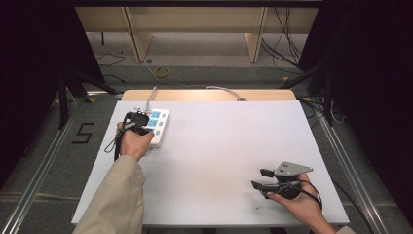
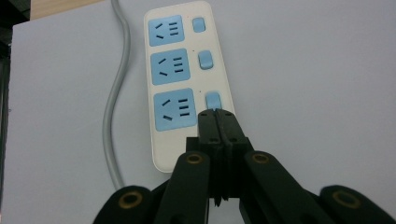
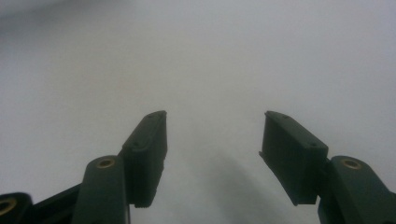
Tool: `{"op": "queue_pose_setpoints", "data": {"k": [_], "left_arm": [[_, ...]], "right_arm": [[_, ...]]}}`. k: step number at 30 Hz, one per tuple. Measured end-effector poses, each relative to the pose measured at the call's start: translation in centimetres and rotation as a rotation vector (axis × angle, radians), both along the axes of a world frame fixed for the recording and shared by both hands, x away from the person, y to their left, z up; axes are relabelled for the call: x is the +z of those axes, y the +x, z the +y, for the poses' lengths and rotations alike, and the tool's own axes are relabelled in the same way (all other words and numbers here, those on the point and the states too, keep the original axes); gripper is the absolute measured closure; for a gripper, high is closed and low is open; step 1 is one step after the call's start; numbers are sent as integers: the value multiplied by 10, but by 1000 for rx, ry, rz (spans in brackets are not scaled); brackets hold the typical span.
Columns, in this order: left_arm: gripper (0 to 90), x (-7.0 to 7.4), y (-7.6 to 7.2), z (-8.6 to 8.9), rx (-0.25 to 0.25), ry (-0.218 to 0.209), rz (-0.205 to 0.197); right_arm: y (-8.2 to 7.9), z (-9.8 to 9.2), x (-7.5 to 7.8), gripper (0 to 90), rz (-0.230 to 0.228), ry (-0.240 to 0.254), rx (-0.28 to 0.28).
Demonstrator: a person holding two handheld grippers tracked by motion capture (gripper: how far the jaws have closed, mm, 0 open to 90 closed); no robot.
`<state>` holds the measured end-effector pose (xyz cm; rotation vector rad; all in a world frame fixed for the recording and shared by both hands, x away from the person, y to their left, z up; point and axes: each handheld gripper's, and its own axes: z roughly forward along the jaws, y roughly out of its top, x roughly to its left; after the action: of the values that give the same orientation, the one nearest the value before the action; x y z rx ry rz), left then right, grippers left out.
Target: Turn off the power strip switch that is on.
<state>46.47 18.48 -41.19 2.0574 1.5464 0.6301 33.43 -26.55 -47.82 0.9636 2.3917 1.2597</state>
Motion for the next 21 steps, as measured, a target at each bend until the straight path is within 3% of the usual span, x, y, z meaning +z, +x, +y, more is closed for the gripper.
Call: {"op": "queue_pose_setpoints", "data": {"k": [11,21], "left_arm": [[899,-4,5,1,-8,27,1],[899,-7,9,2,-6,27,7]], "right_arm": [[1,0,-1,412,1,1,-1],[1,0,-1,412,4,-1,-1]]}}
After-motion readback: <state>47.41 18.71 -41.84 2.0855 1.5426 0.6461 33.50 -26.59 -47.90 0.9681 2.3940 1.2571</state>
